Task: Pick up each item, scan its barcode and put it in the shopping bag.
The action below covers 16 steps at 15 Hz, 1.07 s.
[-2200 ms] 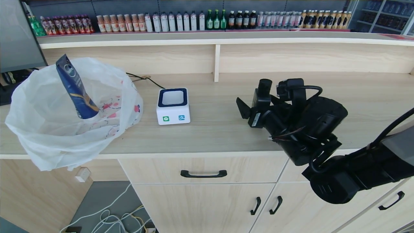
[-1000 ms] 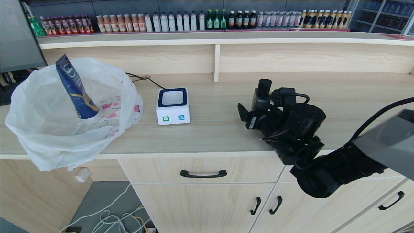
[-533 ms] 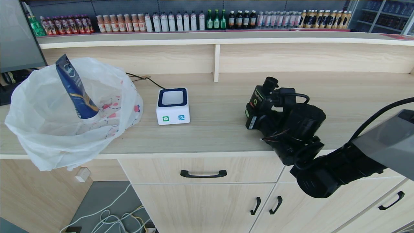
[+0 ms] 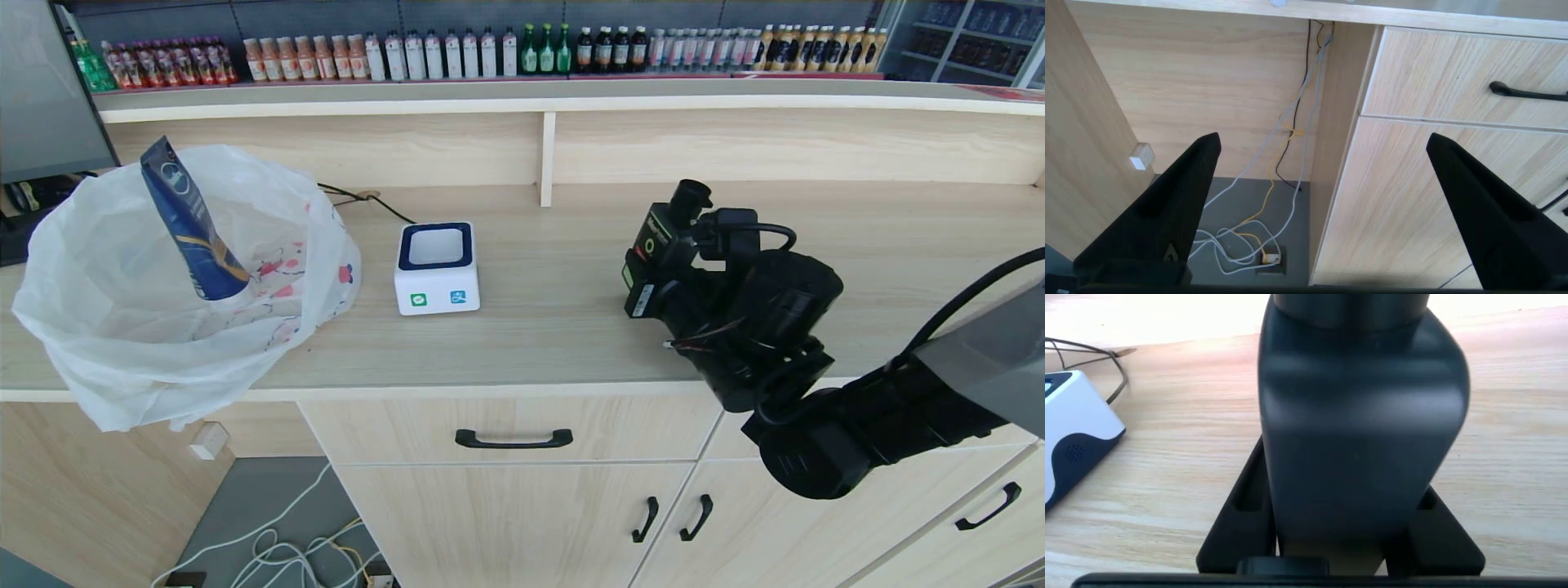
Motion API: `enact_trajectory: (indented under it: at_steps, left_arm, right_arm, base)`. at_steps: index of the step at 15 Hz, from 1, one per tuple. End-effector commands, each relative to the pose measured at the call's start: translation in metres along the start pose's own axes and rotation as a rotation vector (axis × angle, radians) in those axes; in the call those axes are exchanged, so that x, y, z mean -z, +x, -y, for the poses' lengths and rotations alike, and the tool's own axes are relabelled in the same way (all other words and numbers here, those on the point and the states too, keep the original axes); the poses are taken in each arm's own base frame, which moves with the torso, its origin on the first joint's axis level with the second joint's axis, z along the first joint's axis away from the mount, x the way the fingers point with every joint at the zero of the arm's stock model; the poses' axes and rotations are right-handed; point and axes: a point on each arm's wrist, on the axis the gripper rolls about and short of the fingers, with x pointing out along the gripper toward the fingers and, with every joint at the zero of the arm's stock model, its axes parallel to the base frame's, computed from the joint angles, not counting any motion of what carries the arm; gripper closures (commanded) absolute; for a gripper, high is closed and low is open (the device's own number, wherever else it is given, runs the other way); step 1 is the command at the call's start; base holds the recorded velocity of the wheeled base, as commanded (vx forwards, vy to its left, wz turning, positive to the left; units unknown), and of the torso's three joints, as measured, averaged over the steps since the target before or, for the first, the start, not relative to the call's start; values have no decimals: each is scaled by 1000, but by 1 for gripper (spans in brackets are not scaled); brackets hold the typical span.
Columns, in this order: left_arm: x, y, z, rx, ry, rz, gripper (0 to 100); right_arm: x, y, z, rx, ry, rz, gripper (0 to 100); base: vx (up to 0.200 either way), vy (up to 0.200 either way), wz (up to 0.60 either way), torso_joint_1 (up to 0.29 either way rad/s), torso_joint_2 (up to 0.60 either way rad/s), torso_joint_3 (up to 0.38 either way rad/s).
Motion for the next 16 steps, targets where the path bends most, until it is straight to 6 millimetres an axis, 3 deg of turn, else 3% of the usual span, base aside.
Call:
enact_trajectory:
  at_steps: [1,5,12,14,16]
  left_arm:
    - [0,0,0,0,-1,0,0]
    - [0,0,0,0,-1,0,0]
    - [0,0,0,0,-1,0,0]
    - [0,0,0,0,-1,0,0]
    - [0,0,0,0,-1,0,0]
  right_arm:
    - [-14,-3,0,-12,-2,31,100]
    - [-23,-16,4,-90,-66,31,100]
    - [-23,-79,17,-146,-56,53,100]
    - [-24,-96,10,-186,-55,41,100]
    - [-27,-100,3,-217,-47,47,100]
  base:
    - [0,0,0,0,0,0]
    - [0,0,0,0,0,0]
    - [0,0,0,0,0,0]
    - [0,0,0,0,0,0]
    - [0,0,0,0,0,0]
